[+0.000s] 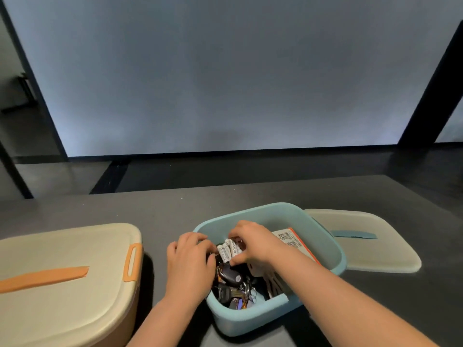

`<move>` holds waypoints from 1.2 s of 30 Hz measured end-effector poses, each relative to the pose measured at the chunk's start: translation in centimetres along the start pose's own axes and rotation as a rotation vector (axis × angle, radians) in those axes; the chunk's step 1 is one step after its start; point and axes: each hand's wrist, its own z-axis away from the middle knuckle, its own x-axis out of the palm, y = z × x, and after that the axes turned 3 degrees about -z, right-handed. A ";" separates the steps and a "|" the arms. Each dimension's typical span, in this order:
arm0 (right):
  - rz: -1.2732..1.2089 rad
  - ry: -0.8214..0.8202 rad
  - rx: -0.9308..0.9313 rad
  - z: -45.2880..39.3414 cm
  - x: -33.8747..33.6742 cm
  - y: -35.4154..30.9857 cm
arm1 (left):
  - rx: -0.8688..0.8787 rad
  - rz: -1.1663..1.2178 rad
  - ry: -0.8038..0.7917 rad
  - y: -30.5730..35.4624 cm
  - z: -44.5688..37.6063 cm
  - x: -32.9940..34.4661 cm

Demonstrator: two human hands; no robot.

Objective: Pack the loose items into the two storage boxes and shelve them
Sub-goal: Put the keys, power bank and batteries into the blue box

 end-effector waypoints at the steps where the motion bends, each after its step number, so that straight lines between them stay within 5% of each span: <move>1: 0.007 -0.016 -0.015 -0.5 0.1 0.1 | -0.009 0.039 0.007 -0.1 0.1 0.1; 11: 0.096 -0.094 -0.164 -3.3 1.7 1.1 | -0.044 0.151 0.037 -0.7 -0.2 1.1; 23: -0.009 0.190 -0.077 4.0 -0.6 2.1 | 0.063 0.131 0.024 3.1 0.1 -0.4; 30: -0.096 0.546 0.271 20.5 -1.7 6.2 | 0.429 0.289 -0.056 15.8 3.2 -0.9; 36: -0.061 0.608 0.789 38.4 -0.1 10.6 | 0.745 0.439 -0.232 29.4 9.8 1.8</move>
